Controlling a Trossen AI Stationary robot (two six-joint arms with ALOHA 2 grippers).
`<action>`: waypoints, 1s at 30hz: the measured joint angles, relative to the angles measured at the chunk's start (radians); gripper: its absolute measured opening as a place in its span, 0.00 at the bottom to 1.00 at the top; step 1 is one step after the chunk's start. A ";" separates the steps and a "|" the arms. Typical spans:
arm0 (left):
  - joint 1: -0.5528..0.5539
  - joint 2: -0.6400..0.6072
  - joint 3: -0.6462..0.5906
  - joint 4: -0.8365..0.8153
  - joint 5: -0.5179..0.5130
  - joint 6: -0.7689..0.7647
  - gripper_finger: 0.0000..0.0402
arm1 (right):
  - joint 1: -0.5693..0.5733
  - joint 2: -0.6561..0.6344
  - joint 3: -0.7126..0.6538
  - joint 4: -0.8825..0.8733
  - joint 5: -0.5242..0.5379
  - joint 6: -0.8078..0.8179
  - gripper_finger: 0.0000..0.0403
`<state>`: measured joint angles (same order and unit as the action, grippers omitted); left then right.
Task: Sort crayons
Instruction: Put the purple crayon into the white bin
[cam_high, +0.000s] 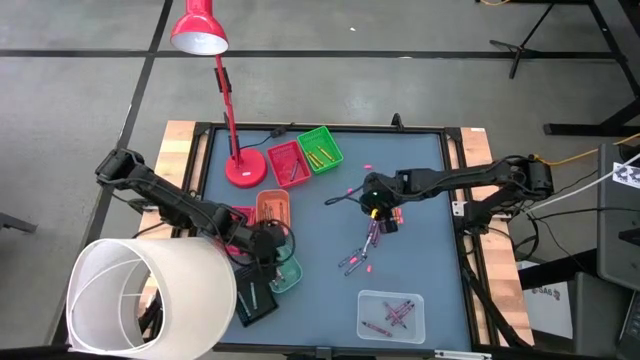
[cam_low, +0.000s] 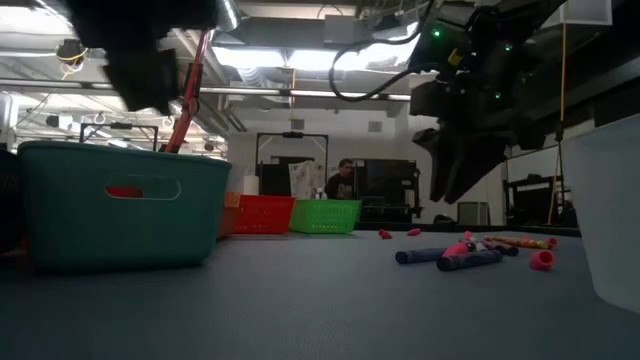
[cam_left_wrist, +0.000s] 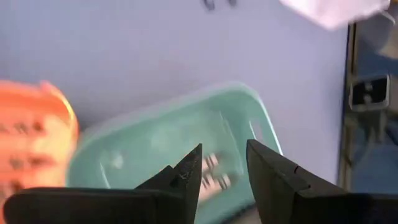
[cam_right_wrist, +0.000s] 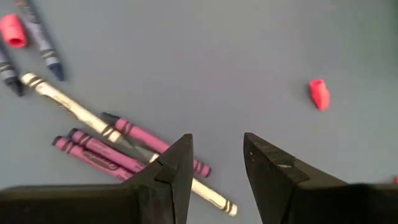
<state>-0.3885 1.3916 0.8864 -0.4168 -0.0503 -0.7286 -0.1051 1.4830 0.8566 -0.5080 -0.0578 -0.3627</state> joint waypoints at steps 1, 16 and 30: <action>0.008 0.000 0.000 0.015 -0.021 0.021 0.27 | 0.000 0.000 0.000 0.001 -0.015 -0.013 0.35; 0.181 0.000 0.000 0.205 -0.257 0.300 0.27 | 0.001 0.053 -0.002 -0.018 -0.136 -0.207 0.35; 0.273 0.004 0.000 0.213 -0.255 0.347 0.27 | 0.001 0.131 -0.002 -0.016 -0.073 -0.301 0.35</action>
<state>-0.1152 1.3956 0.8864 -0.2039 -0.3053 -0.3813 -0.1045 1.6142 0.8547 -0.5235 -0.1311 -0.6634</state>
